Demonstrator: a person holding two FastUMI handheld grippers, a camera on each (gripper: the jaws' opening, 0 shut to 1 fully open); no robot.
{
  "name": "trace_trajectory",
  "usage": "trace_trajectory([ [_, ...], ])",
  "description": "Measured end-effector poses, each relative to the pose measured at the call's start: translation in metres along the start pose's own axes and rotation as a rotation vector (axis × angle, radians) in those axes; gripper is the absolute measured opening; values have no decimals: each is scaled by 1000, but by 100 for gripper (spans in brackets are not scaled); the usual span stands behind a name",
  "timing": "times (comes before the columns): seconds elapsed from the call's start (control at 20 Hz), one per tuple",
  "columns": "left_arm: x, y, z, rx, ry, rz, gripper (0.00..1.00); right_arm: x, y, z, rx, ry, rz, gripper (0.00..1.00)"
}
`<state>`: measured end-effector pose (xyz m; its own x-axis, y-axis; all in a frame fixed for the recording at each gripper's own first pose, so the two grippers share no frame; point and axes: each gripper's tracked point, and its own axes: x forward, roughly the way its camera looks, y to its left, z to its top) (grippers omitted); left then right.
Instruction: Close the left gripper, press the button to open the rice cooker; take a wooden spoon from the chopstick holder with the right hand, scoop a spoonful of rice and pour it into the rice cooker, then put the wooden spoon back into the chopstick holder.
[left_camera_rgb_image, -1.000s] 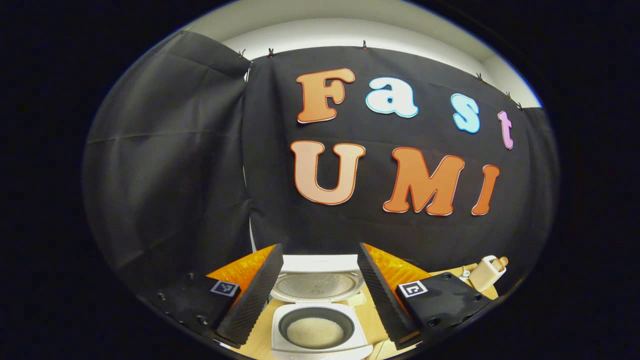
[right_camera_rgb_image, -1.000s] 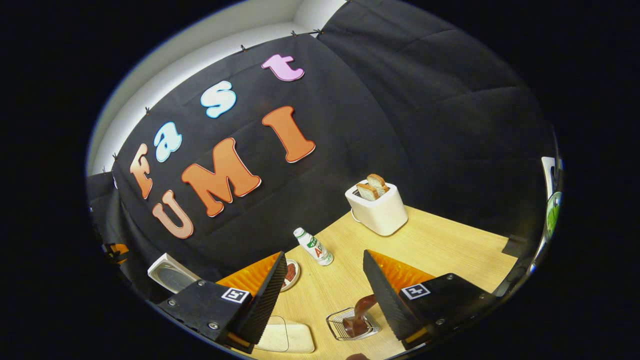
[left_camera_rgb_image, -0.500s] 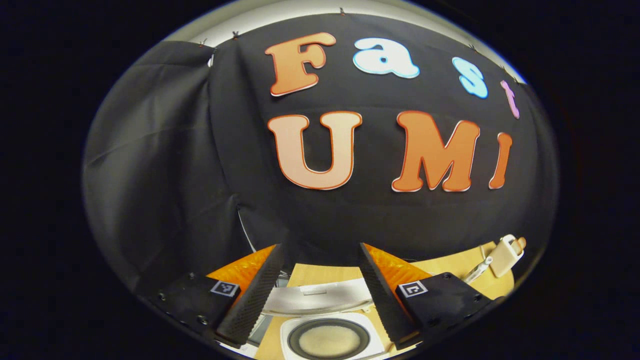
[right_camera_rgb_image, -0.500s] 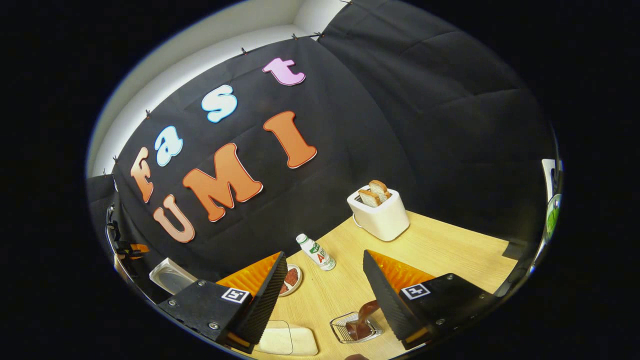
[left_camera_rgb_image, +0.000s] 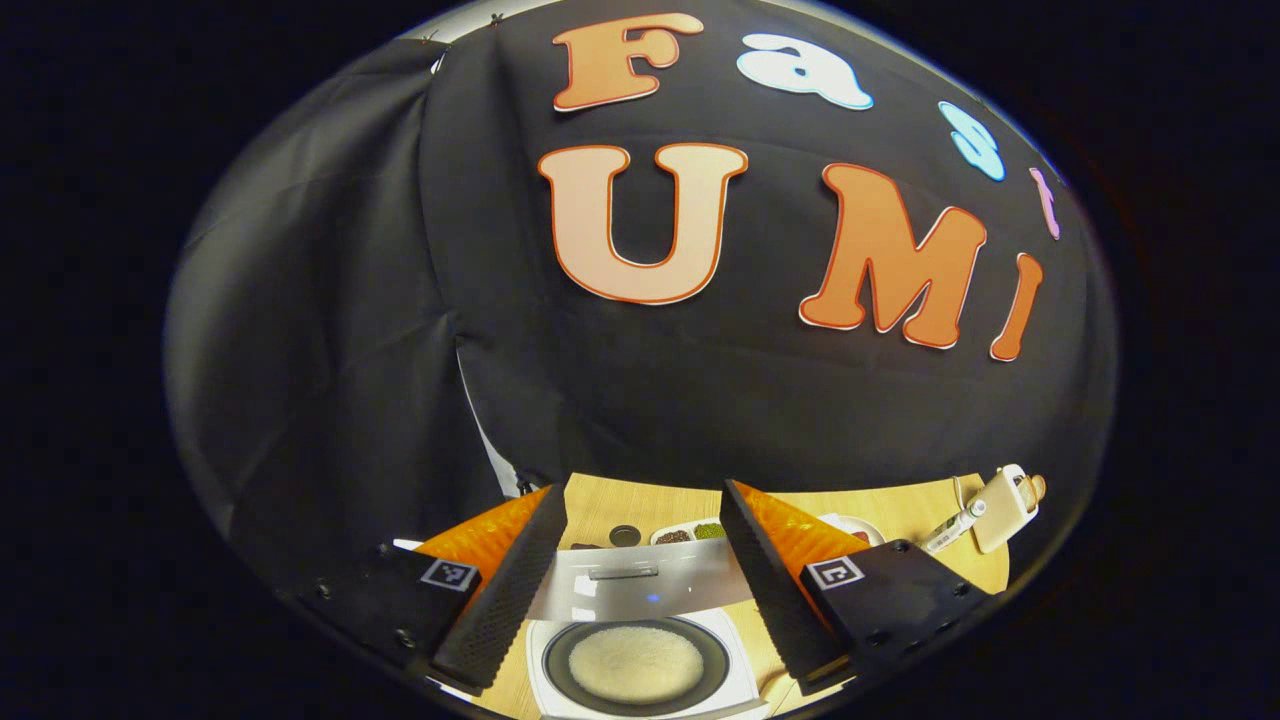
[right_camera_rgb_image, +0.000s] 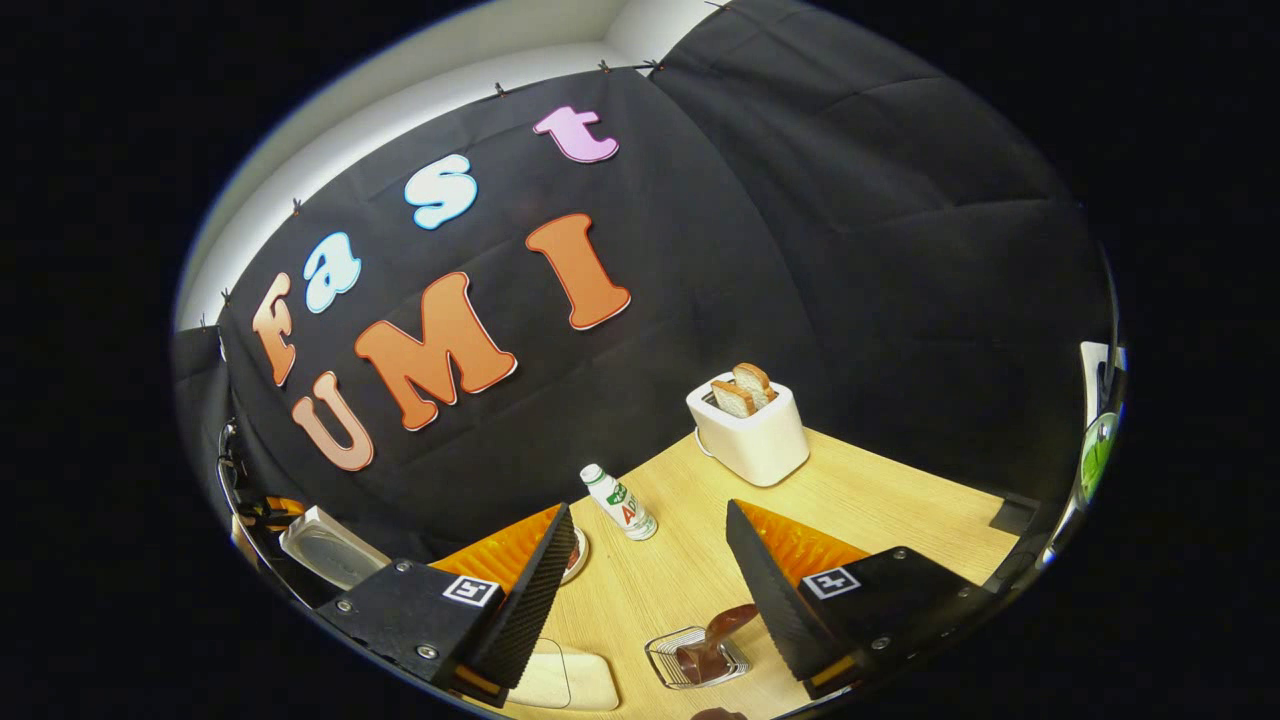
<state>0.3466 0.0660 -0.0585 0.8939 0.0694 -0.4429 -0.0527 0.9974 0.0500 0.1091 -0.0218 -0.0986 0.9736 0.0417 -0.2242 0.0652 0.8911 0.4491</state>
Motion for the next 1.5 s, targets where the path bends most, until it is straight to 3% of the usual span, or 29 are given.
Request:
trace_trajectory([
  [0.15, -27, 3, -21, -3, -4, -10, 100, 0, 13, 0, -15, 10, 36, 95],
  [0.55, -85, -1, -145, -41, 101, -5, 100, 2, 46, -6, -75, 60, 156, 95],
  [0.75, -89, -4, -194, -60, 118, 10, 100, 0, 51, -17, -97, 97, 176, 95],
  [1.05, -93, -3, -220, -104, 110, 21, 100, 0, 54, -30, -149, 129, 186, 95],
  [1.4, -88, -9, -287, -39, 178, 44, 100, 1, 50, -34, -151, 147, 185, 95],
  [1.5, -86, -7, -291, 19, 125, 64, 100, 0, 50, -33, -156, 149, 182, 95],
])
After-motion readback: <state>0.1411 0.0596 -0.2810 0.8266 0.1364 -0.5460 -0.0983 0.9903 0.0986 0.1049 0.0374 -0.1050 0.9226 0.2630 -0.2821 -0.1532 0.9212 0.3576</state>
